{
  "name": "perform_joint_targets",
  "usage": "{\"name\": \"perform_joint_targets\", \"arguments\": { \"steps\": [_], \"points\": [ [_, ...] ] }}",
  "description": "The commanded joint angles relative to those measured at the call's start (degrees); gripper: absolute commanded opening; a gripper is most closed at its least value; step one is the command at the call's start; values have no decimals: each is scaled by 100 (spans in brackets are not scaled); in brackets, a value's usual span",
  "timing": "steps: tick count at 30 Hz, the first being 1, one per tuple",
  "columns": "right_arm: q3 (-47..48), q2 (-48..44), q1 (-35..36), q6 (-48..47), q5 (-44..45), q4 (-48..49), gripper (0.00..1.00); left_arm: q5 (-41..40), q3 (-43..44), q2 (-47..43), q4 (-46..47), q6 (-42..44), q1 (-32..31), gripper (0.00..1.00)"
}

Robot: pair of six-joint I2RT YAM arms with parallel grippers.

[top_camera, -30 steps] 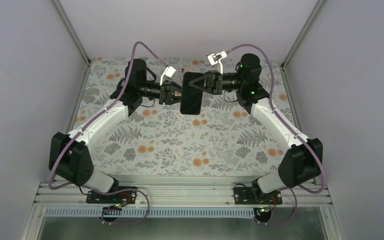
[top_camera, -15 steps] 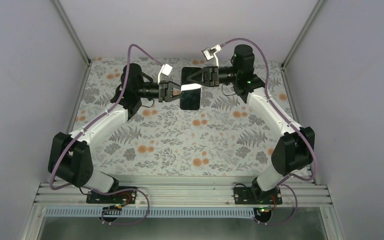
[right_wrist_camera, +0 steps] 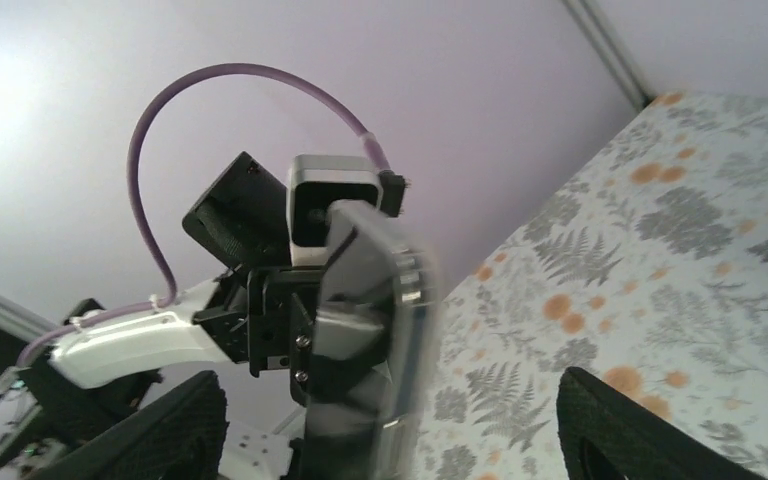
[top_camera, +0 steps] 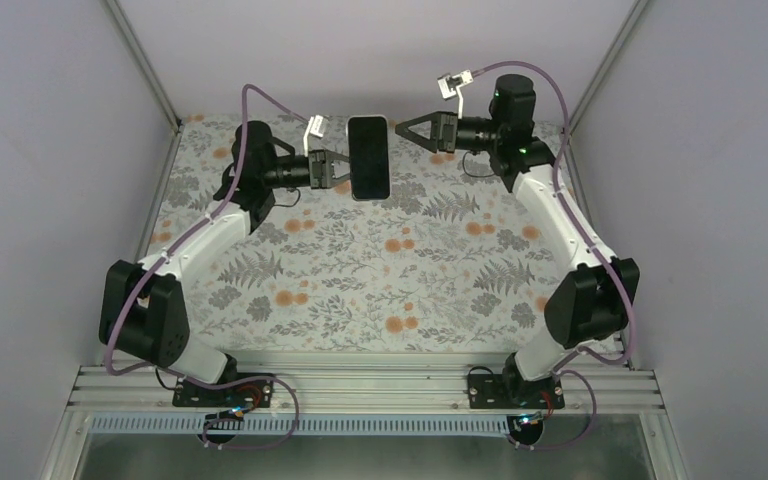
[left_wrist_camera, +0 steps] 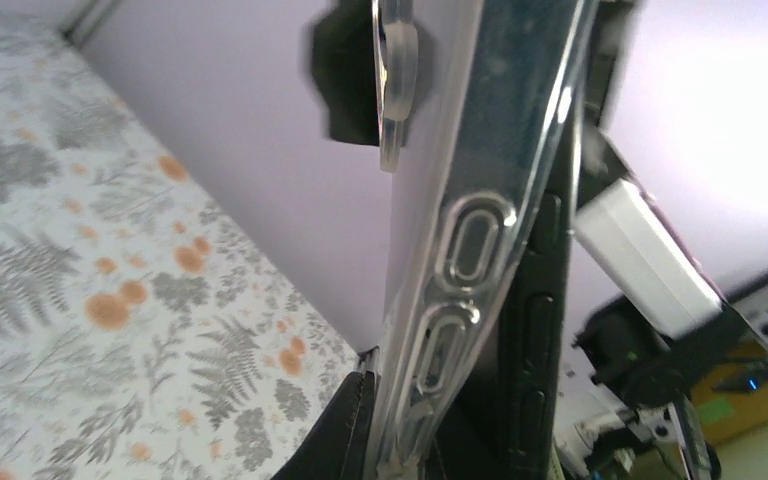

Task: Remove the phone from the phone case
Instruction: Remove the phone case from the phone.

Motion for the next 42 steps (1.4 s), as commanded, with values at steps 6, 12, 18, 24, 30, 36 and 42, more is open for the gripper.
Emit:
{"name": "perform_joint_targets", "arguments": {
  "steps": [6,12,18,24,30,36,42],
  "points": [
    [144,-574,232,-2254,1846,-1081,85,-1348,495,190,-1682,-296,322,2],
    [-88,-803,1084,-3655,3729,-1341,89,-1548,406,347,-1770,-828,468,2],
    [-601,-929,2023,-4670,5365,-1057,88,-1400,258,459,-1433,-1307,569,2],
    [-933,-759,2792,-5317,6569,-679,83,-1257,173,560,-1201,-1581,610,2],
    [-1086,-543,3212,-5787,7343,-312,78,-1177,106,563,-1071,-1709,617,2],
    [-1251,-364,3427,-6193,7916,36,76,-1123,23,541,-965,-1775,616,2],
    [-1378,-280,3448,-6452,8408,347,73,-1102,-30,501,-927,-1790,615,2]
  ]
}}
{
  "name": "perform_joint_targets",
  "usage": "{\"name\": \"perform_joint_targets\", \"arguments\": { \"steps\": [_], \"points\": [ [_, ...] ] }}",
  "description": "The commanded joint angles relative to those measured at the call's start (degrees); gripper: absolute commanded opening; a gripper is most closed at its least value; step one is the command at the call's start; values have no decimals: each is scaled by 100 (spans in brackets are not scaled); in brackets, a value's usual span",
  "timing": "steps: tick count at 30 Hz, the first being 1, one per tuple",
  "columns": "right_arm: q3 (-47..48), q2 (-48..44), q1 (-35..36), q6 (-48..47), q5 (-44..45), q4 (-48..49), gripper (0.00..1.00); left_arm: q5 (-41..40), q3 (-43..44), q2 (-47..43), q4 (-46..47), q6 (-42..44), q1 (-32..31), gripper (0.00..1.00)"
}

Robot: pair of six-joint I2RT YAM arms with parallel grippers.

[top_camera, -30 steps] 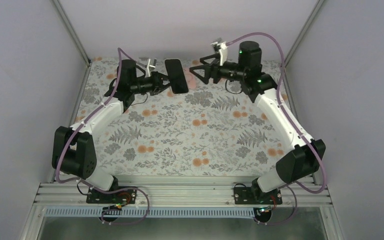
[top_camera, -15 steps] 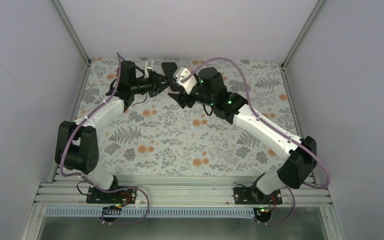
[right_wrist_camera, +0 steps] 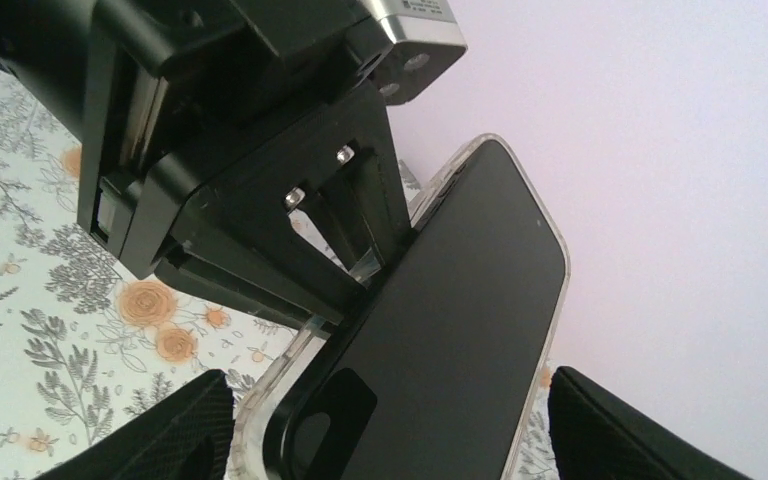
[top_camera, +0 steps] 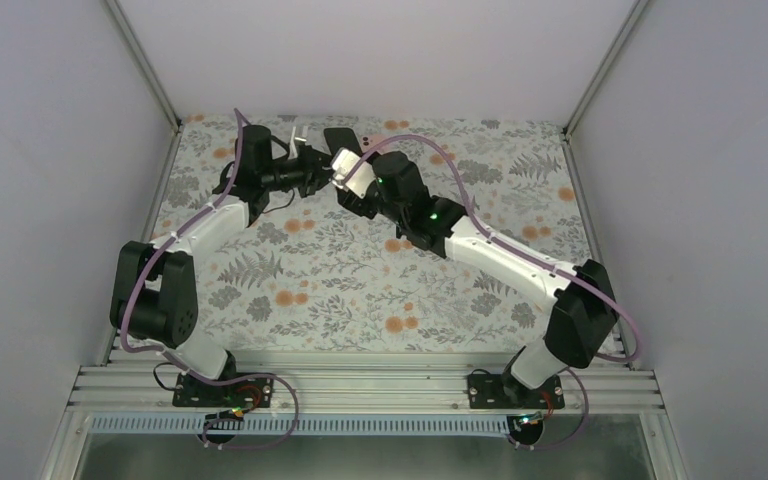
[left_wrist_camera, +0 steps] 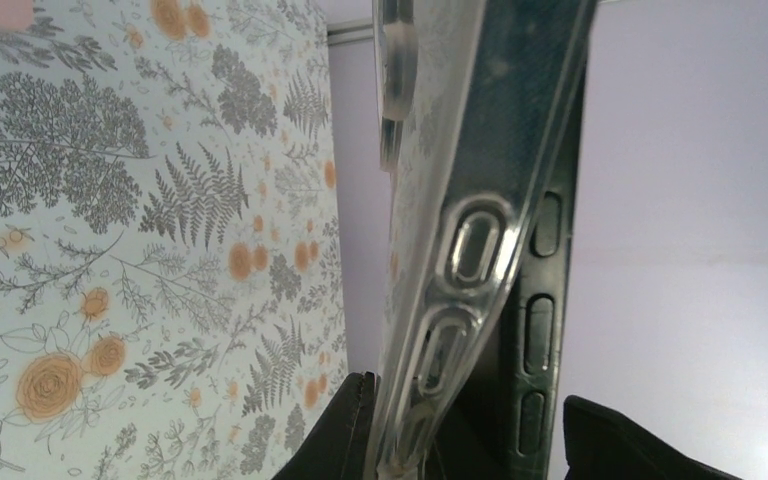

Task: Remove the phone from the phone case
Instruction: Remove the phone case from the phone.

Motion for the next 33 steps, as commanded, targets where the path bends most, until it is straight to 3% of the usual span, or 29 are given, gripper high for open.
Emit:
{"name": "perform_joint_targets", "arguments": {
  "steps": [1,11,20,27,33],
  "points": [
    [-157,71,43,-392,654,547,72,202,-16,-139,431,-114,34,2],
    [-355,12,36,-635,960,1034,65,198,-118,-222,458,-64,34,2],
    [-237,16,24,-608,809,825,63,192,-110,-207,452,-35,27,2],
    [-1067,94,33,-1711,1698,2271,57,284,-160,-247,582,-129,21,2],
    [-1401,193,28,-2194,1950,3103,58,326,-209,-194,670,-160,4,2]
  ]
}}
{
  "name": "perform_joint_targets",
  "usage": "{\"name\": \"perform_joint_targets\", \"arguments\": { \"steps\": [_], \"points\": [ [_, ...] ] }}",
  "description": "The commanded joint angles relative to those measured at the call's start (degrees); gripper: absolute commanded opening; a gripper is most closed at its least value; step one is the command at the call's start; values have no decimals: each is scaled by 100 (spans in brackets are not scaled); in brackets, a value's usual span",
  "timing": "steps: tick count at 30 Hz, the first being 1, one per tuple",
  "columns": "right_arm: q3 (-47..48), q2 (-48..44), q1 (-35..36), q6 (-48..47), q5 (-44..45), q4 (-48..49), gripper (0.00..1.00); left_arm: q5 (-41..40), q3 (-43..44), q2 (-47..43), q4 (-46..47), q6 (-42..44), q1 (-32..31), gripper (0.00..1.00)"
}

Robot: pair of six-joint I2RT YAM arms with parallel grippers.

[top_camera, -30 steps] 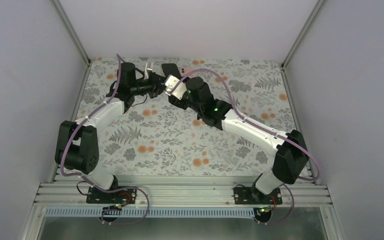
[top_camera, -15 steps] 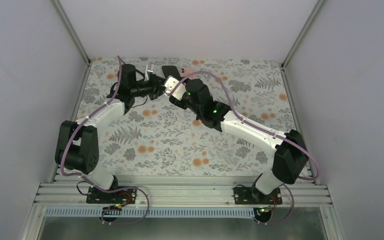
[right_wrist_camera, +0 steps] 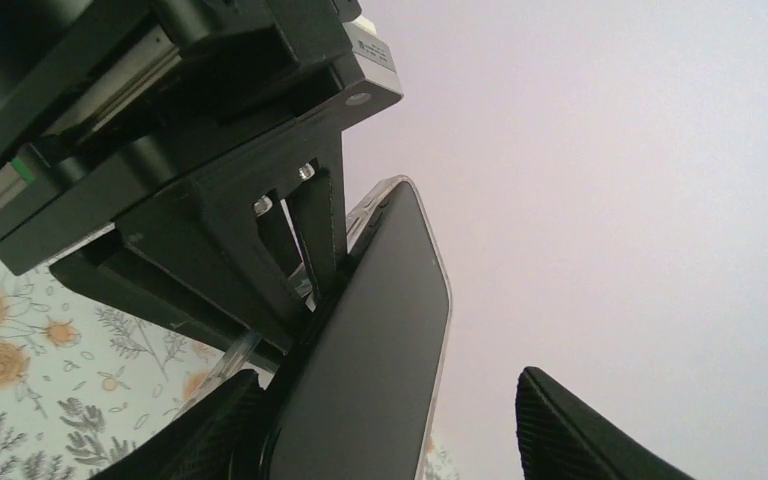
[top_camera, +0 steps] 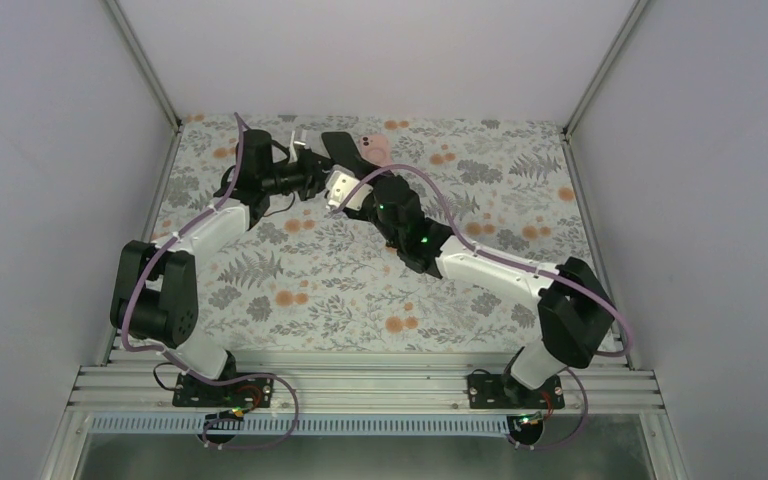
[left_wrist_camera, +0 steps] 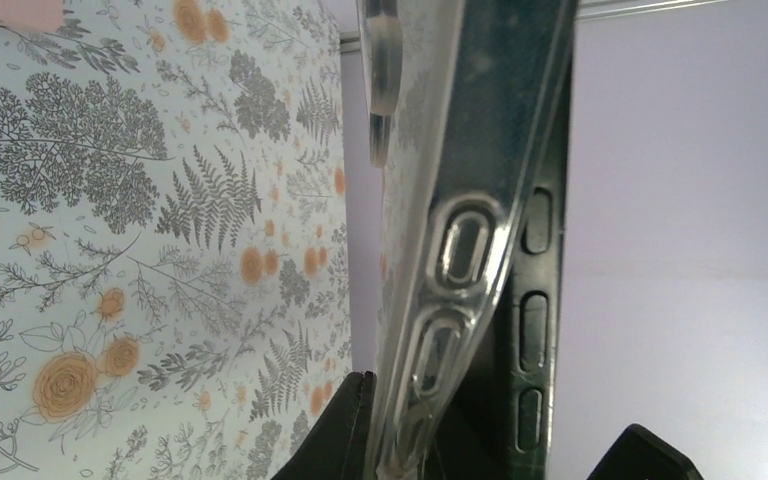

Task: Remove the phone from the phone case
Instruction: Remove the phone case from the phone.

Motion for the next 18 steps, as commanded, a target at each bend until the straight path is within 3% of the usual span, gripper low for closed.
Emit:
{"name": "perform_joint_targets", "arguments": {
  "steps": [1,6,12,18],
  "points": [
    [-289,154,-139,-644,892,882,59,447,-10,-188,477,-76,0,2],
    [-466,284,-151,-1104,948,1478,58,497,-26,-195,523,-86,-18,2],
    [-241,365,-153,-1078,1032,1355,31,501,-85,-252,505,-63,-18,2],
    [28,185,-206,-737,949,743,17,416,-170,-309,465,26,-19,2]
  ]
}}
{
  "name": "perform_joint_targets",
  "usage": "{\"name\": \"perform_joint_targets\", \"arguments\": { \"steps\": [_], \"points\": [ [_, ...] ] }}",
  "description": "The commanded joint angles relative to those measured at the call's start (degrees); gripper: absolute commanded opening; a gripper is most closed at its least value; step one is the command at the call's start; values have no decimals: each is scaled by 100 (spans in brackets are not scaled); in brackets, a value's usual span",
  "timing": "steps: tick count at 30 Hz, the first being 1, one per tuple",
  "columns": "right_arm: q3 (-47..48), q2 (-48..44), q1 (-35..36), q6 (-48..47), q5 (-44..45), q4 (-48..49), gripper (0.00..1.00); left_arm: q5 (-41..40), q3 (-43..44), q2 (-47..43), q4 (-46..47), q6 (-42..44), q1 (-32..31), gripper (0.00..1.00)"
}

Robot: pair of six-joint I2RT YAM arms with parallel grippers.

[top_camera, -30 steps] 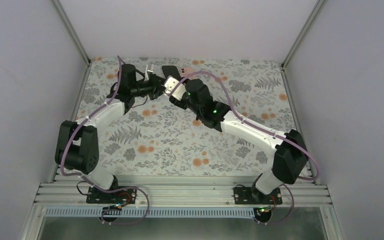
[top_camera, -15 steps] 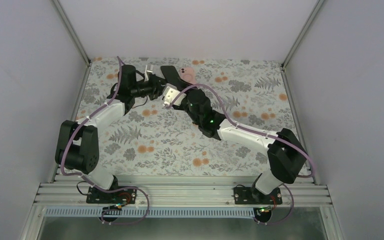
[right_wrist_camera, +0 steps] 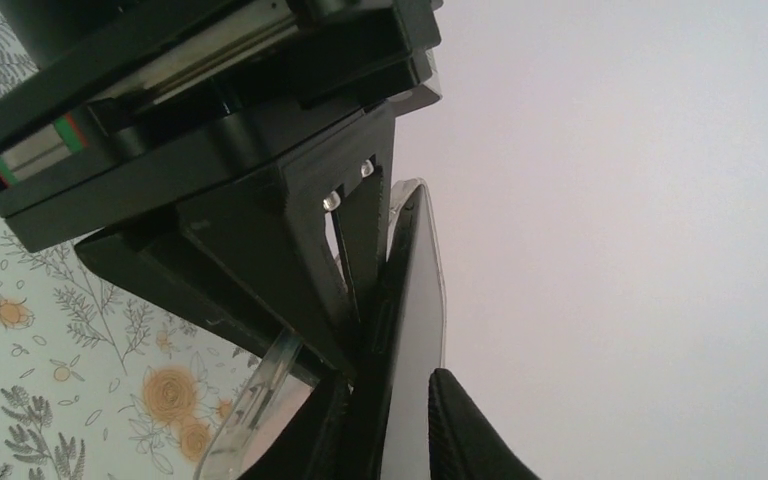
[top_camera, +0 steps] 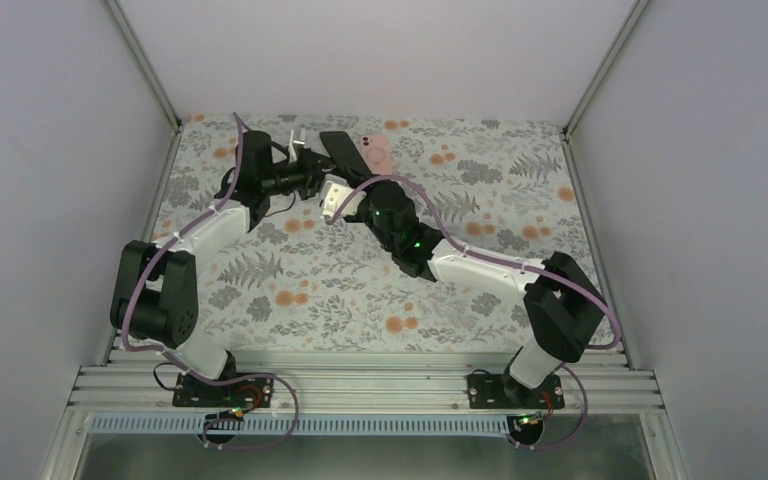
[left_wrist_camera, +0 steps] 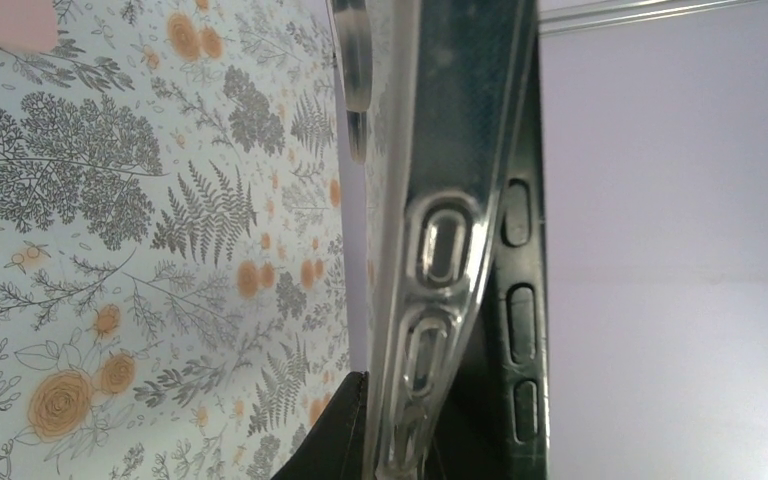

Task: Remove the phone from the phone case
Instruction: Remove the phone case from the phone, then place the phone at the center of the board.

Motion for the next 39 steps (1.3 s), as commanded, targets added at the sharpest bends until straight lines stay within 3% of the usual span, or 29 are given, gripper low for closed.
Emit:
{"name": "perform_joint_targets", "arguments": {
  "steps": [1,5,11,27,39],
  "points": [
    [383,-132,-294,365,740,-441,13,514,-109,-320,194,78,-8,2],
    [570,-228,-415,718,541,-908,4,469,-102,-346,101,192,-4,2],
    [1138,-431,-545,1763,-160,-2160,4,267,-60,-401,-289,567,4,2],
    [1713,-854,-793,2643,-918,-3271,4,-174,16,-321,-931,1197,94,2],
    [861,-1421,-1000,2599,-862,-3431,4,-460,-9,-337,-1314,1738,325,2]
  ]
}}
